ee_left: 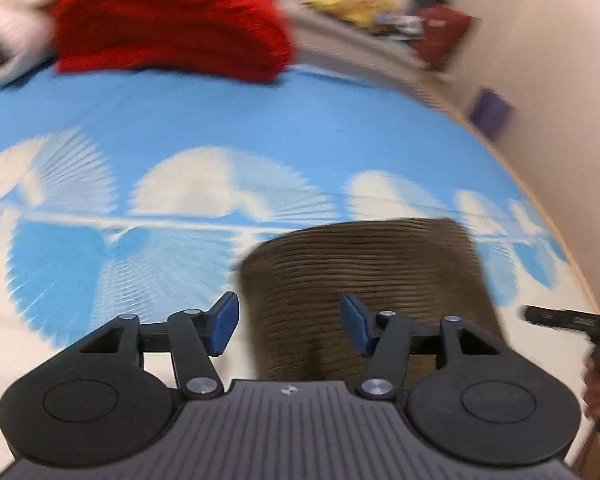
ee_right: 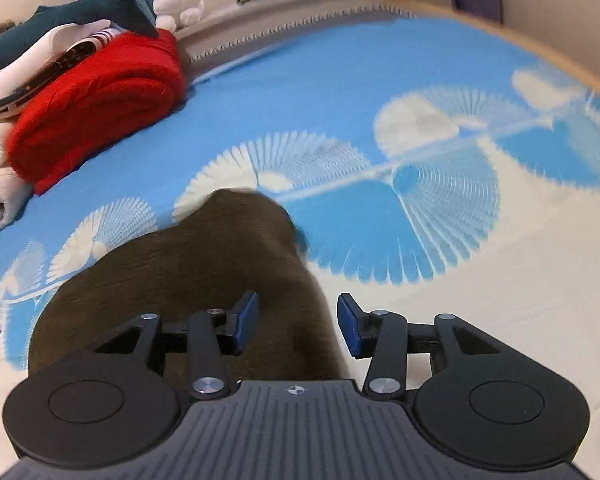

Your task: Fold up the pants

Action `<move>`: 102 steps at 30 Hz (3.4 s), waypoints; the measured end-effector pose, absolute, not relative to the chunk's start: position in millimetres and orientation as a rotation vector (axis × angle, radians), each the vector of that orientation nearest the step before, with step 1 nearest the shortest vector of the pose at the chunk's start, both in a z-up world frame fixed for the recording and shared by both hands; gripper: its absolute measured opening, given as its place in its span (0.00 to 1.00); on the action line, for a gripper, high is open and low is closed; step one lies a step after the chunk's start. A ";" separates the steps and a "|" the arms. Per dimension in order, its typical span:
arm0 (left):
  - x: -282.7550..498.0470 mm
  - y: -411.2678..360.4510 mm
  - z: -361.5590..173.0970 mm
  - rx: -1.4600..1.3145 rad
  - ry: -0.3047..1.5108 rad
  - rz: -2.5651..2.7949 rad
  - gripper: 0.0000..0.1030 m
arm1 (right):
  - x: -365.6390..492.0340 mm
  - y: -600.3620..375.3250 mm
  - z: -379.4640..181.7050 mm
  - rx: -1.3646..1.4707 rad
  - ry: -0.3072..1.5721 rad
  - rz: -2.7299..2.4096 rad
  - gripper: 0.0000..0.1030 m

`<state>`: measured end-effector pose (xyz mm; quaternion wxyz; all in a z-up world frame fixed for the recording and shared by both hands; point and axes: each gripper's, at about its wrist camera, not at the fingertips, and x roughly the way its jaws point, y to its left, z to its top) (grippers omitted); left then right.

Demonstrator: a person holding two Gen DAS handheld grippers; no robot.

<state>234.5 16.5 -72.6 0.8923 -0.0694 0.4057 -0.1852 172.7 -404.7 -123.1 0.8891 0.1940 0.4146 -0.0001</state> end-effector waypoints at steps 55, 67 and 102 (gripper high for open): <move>182.9 -87.1 -73.2 0.218 0.739 -0.289 0.83 | 141.4 -338.7 -55.1 0.140 0.750 0.035 0.73; 7.5 -66.6 23.5 0.080 0.572 -0.139 1.00 | -18.0 -322.8 12.4 0.200 0.468 -0.040 0.99; -21.2 -81.9 -1.6 0.013 0.604 -0.056 1.00 | -45.1 -282.3 11.0 0.053 0.442 -0.060 0.99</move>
